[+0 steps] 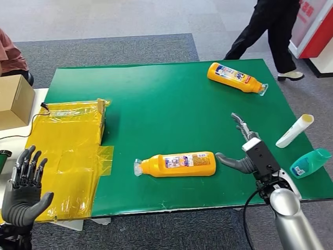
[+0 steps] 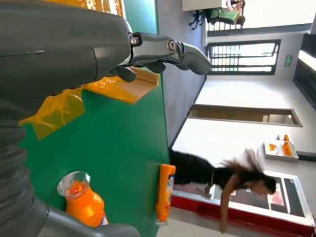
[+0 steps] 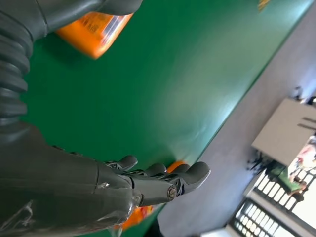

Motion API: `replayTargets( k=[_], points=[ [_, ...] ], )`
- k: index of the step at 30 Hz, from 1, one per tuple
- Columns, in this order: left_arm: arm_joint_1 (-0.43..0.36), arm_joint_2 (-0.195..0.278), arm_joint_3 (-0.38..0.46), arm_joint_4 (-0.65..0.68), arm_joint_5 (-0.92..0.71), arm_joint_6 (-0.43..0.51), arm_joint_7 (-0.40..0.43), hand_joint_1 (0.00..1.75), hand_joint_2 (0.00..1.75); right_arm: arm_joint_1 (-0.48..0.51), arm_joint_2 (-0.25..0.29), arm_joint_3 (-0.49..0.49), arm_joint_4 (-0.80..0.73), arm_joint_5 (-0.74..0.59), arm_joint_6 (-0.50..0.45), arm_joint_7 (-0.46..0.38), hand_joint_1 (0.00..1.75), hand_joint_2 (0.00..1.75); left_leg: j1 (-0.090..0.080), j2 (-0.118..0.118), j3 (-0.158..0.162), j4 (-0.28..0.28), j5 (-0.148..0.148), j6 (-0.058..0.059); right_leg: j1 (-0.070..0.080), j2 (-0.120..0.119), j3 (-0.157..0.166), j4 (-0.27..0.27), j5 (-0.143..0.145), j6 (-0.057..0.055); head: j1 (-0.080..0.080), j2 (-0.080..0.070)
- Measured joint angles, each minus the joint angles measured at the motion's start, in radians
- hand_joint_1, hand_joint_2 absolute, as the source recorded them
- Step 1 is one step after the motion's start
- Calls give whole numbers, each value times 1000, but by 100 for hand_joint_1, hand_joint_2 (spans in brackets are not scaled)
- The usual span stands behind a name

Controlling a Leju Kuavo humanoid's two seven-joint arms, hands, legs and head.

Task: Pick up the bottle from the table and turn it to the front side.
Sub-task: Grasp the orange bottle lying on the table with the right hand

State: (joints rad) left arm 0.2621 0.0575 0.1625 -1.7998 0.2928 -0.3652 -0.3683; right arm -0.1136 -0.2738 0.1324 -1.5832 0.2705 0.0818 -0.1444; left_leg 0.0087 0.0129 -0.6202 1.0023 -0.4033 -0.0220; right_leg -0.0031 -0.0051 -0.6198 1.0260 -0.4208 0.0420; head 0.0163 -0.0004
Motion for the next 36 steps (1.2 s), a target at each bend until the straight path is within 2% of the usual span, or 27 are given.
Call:
replayTargets(
  k=[8,15,23,31,36],
  points=[
    [31,-47,63,-33,-26,-60,5,0,175,38,-106,27,-74,399,-53,116,0,175,0,0,0,0,-1,1,0,0,0,0,0,0,0,0],
    [20,-81,91,-37,-41,-92,16,0,175,0,-114,139,-22,640,-55,191,0,175,0,0,0,0,-1,0,0,0,0,0,0,0,0,0],
    [-7,-87,91,-37,-38,-88,20,0,175,-75,-69,284,151,673,-35,203,0,175,0,0,0,0,0,0,0,0,0,0,0,0,0,0],
    [-18,-88,90,-36,-36,-85,20,0,175,-116,-48,339,242,660,-22,201,0,175,0,0,-1,0,0,0,0,0,0,0,0,0,0,0],
    [-42,-83,76,-31,-21,-54,30,0,175,-170,-15,373,332,579,25,194,0,175,0,0,0,0,1,0,0,0,0,0,0,0,0,0]
  ],
)
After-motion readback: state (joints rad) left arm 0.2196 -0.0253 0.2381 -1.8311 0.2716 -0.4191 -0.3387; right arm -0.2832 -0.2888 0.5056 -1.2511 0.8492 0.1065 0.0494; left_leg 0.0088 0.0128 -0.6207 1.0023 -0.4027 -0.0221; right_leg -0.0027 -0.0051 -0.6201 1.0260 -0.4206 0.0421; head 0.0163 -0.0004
